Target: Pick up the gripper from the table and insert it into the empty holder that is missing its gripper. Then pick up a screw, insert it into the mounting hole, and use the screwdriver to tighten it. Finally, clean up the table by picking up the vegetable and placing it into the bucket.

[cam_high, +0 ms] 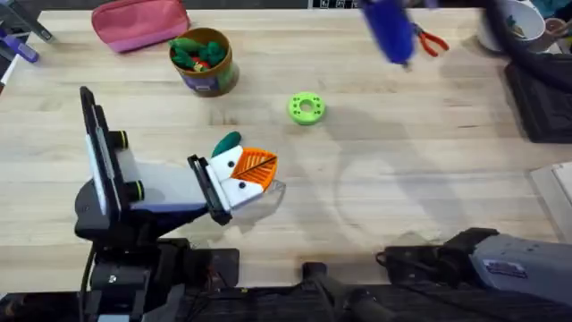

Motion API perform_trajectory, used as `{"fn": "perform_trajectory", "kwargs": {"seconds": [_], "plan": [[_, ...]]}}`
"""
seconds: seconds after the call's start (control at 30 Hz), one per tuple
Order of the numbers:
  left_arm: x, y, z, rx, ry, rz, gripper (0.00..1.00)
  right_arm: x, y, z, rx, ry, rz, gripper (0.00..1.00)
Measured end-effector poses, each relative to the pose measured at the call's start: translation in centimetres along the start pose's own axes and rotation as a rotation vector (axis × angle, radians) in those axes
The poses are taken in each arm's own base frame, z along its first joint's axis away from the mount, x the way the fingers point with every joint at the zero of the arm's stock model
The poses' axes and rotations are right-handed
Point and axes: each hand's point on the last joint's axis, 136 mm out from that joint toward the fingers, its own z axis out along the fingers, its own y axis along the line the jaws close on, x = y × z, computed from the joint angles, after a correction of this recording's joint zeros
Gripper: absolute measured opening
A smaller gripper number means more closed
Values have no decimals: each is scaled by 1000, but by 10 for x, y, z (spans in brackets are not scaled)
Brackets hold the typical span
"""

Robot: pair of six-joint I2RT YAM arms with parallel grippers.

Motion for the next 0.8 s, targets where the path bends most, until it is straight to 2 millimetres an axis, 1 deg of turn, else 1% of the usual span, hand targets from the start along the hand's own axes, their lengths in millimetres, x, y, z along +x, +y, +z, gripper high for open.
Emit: {"fn": "perform_trajectory", "kwargs": {"seconds": [0.17,0.3,0.37,0.43,0.57,0.8], "plan": [[0,0,0,0,0,-1,12,59,-40,-1,97,212,-60,9],[0,0,0,0,0,0,12,113,-56,7,50,390,-108,9],[0,0,0,0,0,-1,12,138,-63,14,14,460,-111,9],[0,0,0,0,0,-1,12,157,-67,23,-22,506,-107,9],[0,0,0,-1,0,-1,12,192,-73,49,-106,585,-104,9],[0,0,0,0,0,-1,12,245,-65,96,-267,696,-133,9]]}}
